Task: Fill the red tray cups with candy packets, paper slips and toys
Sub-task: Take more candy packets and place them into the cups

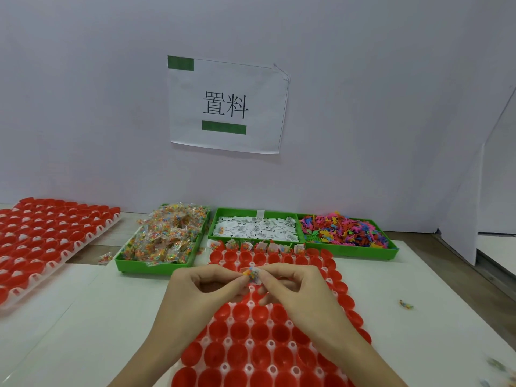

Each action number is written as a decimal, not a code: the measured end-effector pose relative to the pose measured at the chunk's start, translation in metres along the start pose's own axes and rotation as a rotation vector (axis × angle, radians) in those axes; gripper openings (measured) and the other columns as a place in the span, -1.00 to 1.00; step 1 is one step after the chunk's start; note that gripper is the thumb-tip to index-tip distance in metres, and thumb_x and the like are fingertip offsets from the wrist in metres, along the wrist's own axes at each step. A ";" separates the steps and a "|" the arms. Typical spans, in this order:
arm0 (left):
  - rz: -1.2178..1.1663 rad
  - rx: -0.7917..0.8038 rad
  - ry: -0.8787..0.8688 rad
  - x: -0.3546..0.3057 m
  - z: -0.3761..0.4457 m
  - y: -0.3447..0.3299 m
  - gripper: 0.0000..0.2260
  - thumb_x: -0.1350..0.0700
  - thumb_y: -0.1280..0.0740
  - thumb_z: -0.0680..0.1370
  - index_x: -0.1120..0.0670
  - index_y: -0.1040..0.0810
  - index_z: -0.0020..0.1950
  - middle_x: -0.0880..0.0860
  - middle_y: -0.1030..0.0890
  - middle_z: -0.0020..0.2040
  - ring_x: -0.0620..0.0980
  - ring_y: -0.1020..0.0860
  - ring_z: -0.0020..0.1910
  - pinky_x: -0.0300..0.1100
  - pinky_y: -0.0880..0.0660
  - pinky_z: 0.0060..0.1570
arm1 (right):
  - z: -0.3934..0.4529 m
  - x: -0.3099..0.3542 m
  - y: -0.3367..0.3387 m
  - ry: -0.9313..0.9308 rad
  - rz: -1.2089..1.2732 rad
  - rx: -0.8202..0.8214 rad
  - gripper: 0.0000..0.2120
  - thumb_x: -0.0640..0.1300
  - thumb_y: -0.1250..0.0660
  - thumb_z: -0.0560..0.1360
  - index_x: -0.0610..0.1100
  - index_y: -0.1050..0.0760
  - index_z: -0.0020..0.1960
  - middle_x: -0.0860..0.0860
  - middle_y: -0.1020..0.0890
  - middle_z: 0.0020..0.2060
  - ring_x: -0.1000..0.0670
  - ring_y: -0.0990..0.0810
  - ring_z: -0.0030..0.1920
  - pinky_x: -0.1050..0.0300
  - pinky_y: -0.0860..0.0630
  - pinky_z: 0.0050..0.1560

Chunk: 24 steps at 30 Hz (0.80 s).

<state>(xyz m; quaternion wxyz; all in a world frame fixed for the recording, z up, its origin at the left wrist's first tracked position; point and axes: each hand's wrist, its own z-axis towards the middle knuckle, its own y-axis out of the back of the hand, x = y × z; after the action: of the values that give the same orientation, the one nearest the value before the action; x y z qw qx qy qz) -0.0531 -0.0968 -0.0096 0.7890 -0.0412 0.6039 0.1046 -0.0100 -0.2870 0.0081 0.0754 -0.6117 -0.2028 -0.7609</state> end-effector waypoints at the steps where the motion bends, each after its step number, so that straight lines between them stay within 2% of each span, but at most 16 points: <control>1: 0.031 0.002 -0.013 0.000 0.000 0.000 -0.95 0.06 -0.58 0.41 -0.02 -0.79 -0.15 0.08 -0.75 -0.23 0.06 -0.75 -0.19 -0.18 -0.68 -0.11 | 0.000 0.000 0.000 0.029 -0.025 -0.008 -0.89 -0.03 -0.42 0.58 0.07 -0.73 0.03 -0.01 -0.74 -0.22 0.00 -0.74 -0.20 0.21 -0.64 -0.01; 6: 0.084 -0.006 -0.021 -0.002 -0.001 0.002 -0.91 0.03 -0.60 0.36 -0.04 -0.79 -0.16 0.05 -0.75 -0.24 0.03 -0.75 -0.19 -0.12 -0.68 -0.07 | 0.000 0.001 0.001 0.095 -0.031 -0.034 -0.96 -0.13 -0.47 0.55 -0.03 -0.71 -0.04 -0.05 -0.73 -0.23 -0.03 -0.72 -0.22 0.18 -0.65 -0.12; 11: 0.128 0.005 -0.059 -0.003 -0.002 0.002 -0.84 0.09 -0.61 0.39 -0.09 -0.79 -0.07 0.01 -0.77 -0.17 -0.01 -0.75 -0.15 -0.14 -0.67 -0.06 | -0.002 0.000 -0.003 0.161 -0.242 -0.060 -0.85 -0.17 -0.41 0.59 0.07 -0.70 -0.01 0.10 -0.69 -0.19 0.05 -0.68 -0.23 0.21 -0.63 -0.12; 14: 0.134 0.062 -0.084 -0.004 -0.003 0.002 -0.81 0.11 -0.60 0.40 -0.14 -0.78 -0.04 -0.01 -0.77 -0.15 -0.01 -0.75 -0.12 -0.16 -0.67 -0.04 | -0.004 0.000 -0.006 0.187 -0.314 -0.063 -0.82 -0.18 -0.40 0.59 0.09 -0.69 0.01 0.18 -0.66 -0.11 0.09 -0.67 -0.14 0.19 -0.63 -0.08; 19: 0.143 0.042 -0.074 -0.005 0.000 0.005 -0.86 0.07 -0.60 0.40 -0.09 -0.78 -0.07 0.06 -0.75 -0.19 0.03 -0.73 -0.20 -0.17 -0.66 -0.11 | 0.002 0.005 0.000 0.118 -0.133 -0.063 -0.70 -0.26 -0.35 0.61 0.05 -0.54 0.26 0.02 -0.72 -0.15 0.01 -0.73 -0.17 0.18 -0.64 -0.18; 24: 0.058 0.060 -0.036 -0.008 0.000 0.007 -0.90 0.10 -0.59 0.39 0.04 -0.75 -0.14 0.14 -0.71 -0.27 0.07 -0.69 -0.31 -0.24 -0.61 -0.23 | 0.046 -0.001 0.042 0.028 -0.228 -0.178 -0.75 -0.27 -0.32 0.62 -0.03 -0.49 0.25 0.02 -0.73 -0.19 0.04 -0.73 -0.26 0.24 -0.60 -0.30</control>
<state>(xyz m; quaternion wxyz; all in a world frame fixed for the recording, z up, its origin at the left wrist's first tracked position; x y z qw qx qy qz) -0.0562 -0.0912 -0.0015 0.7972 0.0018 0.5936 0.1098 0.0471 -0.3062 0.0238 -0.0635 -0.5783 -0.2016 -0.7879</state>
